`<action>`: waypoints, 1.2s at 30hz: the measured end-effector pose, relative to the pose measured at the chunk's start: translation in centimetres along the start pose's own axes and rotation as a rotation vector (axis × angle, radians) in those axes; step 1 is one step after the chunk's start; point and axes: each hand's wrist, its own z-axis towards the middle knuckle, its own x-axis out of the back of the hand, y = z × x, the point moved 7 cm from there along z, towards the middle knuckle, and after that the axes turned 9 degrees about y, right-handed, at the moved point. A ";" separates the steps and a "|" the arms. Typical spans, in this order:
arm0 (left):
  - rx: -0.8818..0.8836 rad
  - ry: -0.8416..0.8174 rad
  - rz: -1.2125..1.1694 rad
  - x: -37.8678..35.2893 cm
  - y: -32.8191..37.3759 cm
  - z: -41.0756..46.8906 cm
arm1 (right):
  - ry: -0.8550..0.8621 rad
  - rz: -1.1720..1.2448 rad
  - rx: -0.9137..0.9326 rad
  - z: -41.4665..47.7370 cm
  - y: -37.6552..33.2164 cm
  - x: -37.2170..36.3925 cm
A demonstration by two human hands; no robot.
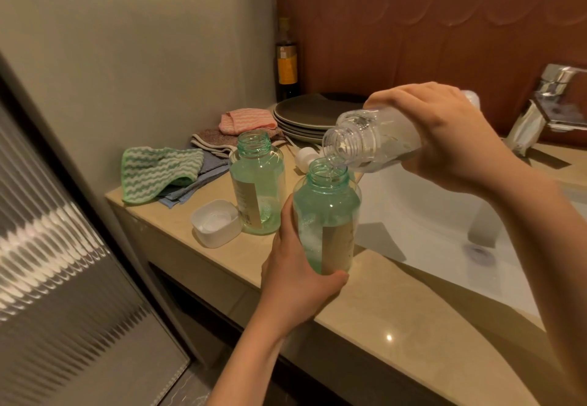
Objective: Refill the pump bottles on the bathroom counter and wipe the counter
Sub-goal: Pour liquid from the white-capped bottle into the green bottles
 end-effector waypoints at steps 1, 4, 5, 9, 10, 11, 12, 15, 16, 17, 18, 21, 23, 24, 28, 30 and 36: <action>0.002 -0.011 -0.008 0.0 -0.1 0.0 | -0.001 0.001 -0.001 0.0 0.0 0.0; 0.001 -0.037 -0.050 0.1 -0.4 0.1 | 0.000 -0.002 -0.001 0.0 0.0 0.1; -0.006 -0.042 -0.058 0.1 -0.5 0.2 | -0.001 -0.006 0.000 0.0 0.0 0.1; -0.041 -0.051 -0.092 0.2 -0.4 0.3 | -0.005 -0.008 -0.002 0.0 0.0 0.0; -0.045 -0.053 -0.101 0.2 -0.4 0.4 | -0.006 -0.008 -0.003 0.0 0.0 0.0; -0.049 -0.054 -0.109 0.2 -0.5 0.4 | -0.008 -0.008 -0.004 0.0 0.1 0.0; -0.050 -0.054 -0.115 0.2 -0.5 0.4 | -0.009 -0.008 -0.003 0.0 0.1 0.0; -0.042 -0.048 -0.132 0.3 -0.6 0.4 | -0.010 -0.015 0.001 0.0 0.1 0.0; -0.042 -0.044 -0.136 0.3 -0.7 0.4 | -0.009 -0.016 0.002 0.0 0.1 0.0; -0.044 -0.041 -0.137 0.3 -0.7 0.4 | -0.008 -0.015 0.003 0.0 0.1 0.1; -0.046 -0.038 -0.138 0.3 -0.7 0.4 | -0.007 -0.014 0.002 0.0 0.1 0.1; -0.053 -0.026 -0.134 0.3 -0.7 0.5 | -0.005 -0.014 0.001 0.0 0.0 0.1; -0.058 -0.021 -0.132 0.3 -0.7 0.5 | -0.005 -0.014 0.004 0.0 0.0 0.1; -0.061 -0.018 -0.130 0.3 -0.7 0.5 | -0.004 -0.014 0.004 0.0 0.0 0.1; -0.069 -0.021 -0.131 0.3 -0.7 0.5 | 0.000 -0.012 0.005 0.0 -0.1 0.1; -0.069 -0.025 -0.131 0.3 -0.7 0.5 | -0.001 -0.017 0.007 0.0 -0.1 0.2; -0.061 -0.023 -0.138 0.3 -0.8 0.5 | -0.004 -0.023 0.005 0.0 -0.2 0.2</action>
